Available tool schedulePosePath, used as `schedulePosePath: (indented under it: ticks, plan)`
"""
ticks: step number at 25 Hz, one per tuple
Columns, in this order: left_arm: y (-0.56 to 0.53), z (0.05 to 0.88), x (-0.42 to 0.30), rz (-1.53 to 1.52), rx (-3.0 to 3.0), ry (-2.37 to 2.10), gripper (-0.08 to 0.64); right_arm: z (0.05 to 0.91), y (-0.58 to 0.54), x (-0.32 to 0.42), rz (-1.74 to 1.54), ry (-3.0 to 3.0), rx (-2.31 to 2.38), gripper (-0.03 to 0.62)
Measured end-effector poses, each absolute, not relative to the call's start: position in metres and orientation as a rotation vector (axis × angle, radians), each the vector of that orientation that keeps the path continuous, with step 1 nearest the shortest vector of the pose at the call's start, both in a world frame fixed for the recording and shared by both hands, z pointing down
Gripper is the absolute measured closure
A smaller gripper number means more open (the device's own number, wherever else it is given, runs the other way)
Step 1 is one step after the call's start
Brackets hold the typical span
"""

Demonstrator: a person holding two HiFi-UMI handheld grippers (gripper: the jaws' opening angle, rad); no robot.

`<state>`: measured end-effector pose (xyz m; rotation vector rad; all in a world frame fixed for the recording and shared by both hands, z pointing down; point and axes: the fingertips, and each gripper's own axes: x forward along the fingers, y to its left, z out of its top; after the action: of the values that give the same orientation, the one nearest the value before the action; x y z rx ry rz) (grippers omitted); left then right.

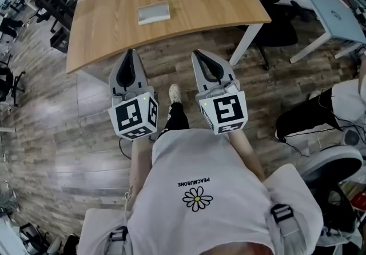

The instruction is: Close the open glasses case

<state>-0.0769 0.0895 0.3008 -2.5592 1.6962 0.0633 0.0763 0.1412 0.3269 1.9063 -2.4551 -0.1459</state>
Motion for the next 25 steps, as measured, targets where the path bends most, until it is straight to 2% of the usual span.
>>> schedulePosePath:
  ticks: [13, 25]
  plan:
    - [-0.109, 0.326, -0.058, 0.091, -2.652, 1.667, 0.543, 0.341, -0.055, 0.093, -0.054, -2.415, 1.909, 0.586]
    - [-0.291, 0.326, -0.050, 0.041, -2.652, 1.635, 0.543, 0.338, -0.240, 0.071, -0.033, -2.433, 1.822, 0.586]
